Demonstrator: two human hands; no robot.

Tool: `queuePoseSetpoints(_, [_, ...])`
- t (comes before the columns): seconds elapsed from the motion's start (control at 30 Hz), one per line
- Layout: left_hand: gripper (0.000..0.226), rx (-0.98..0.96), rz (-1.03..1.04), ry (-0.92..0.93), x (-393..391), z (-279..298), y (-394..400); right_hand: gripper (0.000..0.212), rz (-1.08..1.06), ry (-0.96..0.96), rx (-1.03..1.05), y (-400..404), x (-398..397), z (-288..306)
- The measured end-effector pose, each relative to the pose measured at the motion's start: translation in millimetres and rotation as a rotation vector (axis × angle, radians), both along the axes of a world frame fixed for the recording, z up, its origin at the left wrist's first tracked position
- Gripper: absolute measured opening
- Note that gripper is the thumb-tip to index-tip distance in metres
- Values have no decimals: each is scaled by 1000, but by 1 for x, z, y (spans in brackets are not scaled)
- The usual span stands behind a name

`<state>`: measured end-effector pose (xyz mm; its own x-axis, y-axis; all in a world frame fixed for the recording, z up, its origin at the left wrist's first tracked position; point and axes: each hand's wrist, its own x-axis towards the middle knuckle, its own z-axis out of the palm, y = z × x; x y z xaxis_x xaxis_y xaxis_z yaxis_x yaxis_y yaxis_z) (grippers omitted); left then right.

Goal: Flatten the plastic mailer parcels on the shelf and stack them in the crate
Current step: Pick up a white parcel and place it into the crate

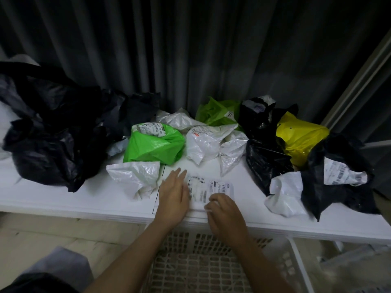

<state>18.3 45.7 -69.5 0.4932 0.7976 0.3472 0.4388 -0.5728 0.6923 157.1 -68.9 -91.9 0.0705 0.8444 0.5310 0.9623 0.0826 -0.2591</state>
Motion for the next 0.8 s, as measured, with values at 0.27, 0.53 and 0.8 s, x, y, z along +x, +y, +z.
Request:
queuePoseSetpoints(0.27, [90, 155, -83, 579, 36, -2, -1, 46, -300, 147, -89, 32, -2, 16])
queuePoseSetpoints(0.53, [58, 202, -101, 588, 36, -19, 6, 84, -357, 33, -520, 47, 3, 2])
queuePoseSetpoints(0.8, [53, 254, -59, 578, 41, -44, 7, 84, -361, 2, -496, 49, 1, -13])
